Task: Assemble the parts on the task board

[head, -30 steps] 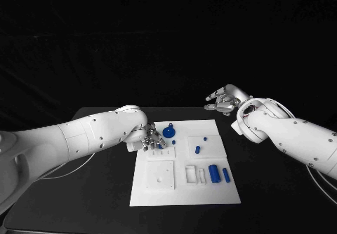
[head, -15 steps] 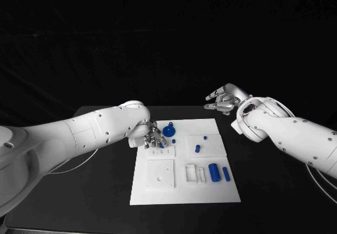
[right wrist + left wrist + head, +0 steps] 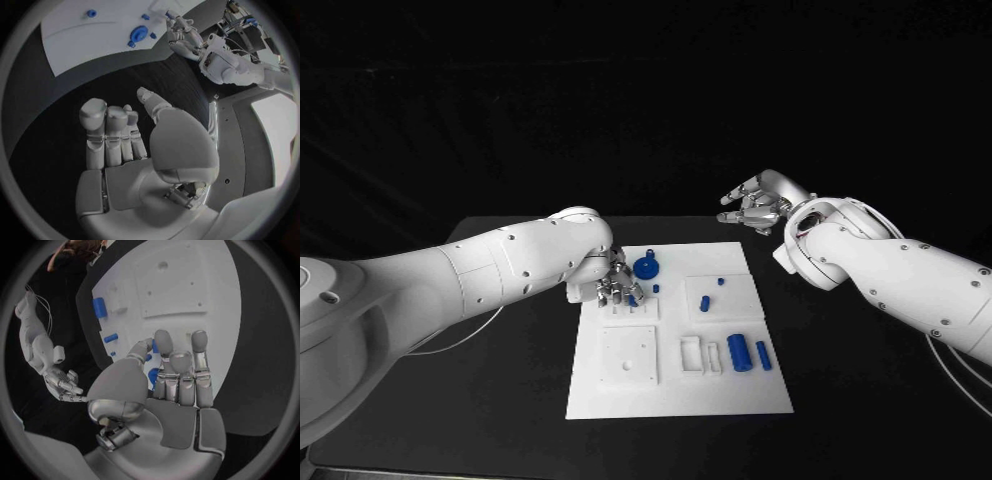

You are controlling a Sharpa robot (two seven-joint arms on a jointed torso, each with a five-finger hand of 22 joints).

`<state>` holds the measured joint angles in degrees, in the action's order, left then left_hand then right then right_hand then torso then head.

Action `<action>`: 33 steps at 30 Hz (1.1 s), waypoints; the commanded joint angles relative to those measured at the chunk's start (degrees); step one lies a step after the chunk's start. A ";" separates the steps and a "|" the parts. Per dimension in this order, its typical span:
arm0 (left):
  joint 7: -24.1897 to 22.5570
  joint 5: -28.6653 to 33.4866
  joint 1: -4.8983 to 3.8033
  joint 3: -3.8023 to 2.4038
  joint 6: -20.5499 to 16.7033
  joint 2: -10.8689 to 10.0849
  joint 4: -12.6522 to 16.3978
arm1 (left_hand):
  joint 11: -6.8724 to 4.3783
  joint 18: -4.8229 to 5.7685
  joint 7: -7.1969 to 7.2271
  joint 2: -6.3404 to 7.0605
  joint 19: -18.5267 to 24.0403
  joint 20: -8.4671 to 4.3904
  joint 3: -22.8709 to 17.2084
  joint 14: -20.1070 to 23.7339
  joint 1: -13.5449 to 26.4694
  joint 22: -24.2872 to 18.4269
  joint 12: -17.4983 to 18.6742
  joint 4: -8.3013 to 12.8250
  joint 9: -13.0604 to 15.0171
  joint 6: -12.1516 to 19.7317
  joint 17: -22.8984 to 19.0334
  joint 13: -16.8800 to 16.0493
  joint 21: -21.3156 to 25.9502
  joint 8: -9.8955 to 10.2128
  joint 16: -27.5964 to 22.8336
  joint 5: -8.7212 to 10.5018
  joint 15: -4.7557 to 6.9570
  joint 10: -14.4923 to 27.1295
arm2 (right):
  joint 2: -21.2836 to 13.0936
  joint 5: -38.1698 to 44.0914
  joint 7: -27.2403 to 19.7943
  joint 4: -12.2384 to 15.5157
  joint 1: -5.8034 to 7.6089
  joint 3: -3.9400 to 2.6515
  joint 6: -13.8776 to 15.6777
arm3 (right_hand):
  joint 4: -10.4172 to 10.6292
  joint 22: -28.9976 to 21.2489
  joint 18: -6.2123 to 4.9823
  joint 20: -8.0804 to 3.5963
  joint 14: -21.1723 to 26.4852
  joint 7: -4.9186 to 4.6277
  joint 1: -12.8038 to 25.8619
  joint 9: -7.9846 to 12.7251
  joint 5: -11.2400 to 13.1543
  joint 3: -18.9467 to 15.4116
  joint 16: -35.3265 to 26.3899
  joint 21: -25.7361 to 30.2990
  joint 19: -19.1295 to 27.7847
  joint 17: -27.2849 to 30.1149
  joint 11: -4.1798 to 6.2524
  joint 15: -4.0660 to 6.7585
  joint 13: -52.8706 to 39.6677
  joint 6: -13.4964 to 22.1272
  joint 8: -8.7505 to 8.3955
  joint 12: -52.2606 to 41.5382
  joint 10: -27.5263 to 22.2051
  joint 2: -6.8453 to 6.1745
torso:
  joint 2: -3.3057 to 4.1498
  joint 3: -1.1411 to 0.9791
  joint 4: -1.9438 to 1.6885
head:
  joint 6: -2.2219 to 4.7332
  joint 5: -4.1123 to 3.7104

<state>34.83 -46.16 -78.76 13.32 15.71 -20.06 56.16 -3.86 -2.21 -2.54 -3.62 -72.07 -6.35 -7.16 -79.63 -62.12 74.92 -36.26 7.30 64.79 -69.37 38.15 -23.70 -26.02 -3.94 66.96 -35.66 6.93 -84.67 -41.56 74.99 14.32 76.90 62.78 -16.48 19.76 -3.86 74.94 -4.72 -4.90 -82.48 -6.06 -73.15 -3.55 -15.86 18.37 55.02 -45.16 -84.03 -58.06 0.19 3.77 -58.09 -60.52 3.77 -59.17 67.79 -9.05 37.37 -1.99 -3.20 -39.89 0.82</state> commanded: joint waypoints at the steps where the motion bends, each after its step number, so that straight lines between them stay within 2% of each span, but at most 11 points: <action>1: 0.00 -0.60 0.16 0.01 1.33 0.25 -0.12 | -1.08 -0.35 4.85 -1.40 0.48 -0.04 -5.60 0.18 -0.63 1.14 -0.37 5.88 0.76 -5.97 0.05 -0.05 -0.15 -0.19 0.12 -0.17 -0.03 -2.02 | 0.06 0.63 -0.05 0.10 -0.02 -0.02 -0.66 | 0.00 5.38 -1.02 -0.24 -0.07 -0.03 0.38 -0.04 -0.23 0.29 -0.39 0.17 -3.14 0.08 -0.11 0.33 0.10 -0.32 -0.23 0.02 -0.33 -0.01 | 0.01 0.01 -0.04 | -0.03 -0.08; 12: -0.04 -0.64 0.52 0.06 2.55 0.35 -0.32 | -1.07 -0.27 4.84 -1.49 0.57 -0.12 -5.58 0.19 -0.55 1.12 -0.36 5.99 0.86 -5.90 0.17 -0.26 -0.34 -0.17 0.17 -0.13 -0.03 -2.02 | 0.08 0.65 -0.04 0.11 -0.02 -0.02 -0.72 | -0.12 5.40 -1.01 -0.23 -0.06 -0.05 0.35 -0.04 -0.20 0.43 -0.45 0.23 -3.14 0.02 -0.13 0.32 0.06 -0.28 -0.22 -0.03 -0.35 0.08 | 0.00 0.03 -0.04 | -0.17 -0.13; 33: -0.06 -0.60 0.83 0.08 2.69 0.37 -0.85 | -1.06 -0.24 4.82 -1.54 0.61 -0.14 -5.58 0.24 -0.52 1.12 -0.34 5.98 0.90 -5.84 0.09 -0.29 -0.37 -0.17 0.12 -0.09 -0.03 -2.01 | 0.34 0.67 -0.10 -0.08 -0.05 -0.02 -0.82 | -0.07 5.39 -1.02 -0.23 -0.05 -0.05 0.41 -0.04 -0.23 0.49 -0.50 0.28 -3.14 0.04 -0.13 0.32 0.07 -0.29 -0.22 -0.03 -0.37 0.10 | 0.00 -0.01 -0.04 | -0.34 -0.07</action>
<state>34.83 -46.66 -78.05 13.37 17.47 -19.79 55.31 -3.86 -2.20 -2.56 -3.89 -71.85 -6.57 -7.19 -79.63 -61.85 74.95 -36.26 7.34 65.66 -69.38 38.26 -23.89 -26.01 -3.94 66.96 -35.42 6.92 -84.69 -41.28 75.06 14.40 76.83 62.77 -16.49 19.56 -4.03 74.92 -4.72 -4.91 -82.47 -6.05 -73.15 -3.55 -15.85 18.53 54.79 -45.16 -84.03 -58.06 0.09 3.78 -58.06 -60.51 3.77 -59.17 67.89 -9.05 37.36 -1.99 -3.24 -40.19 0.73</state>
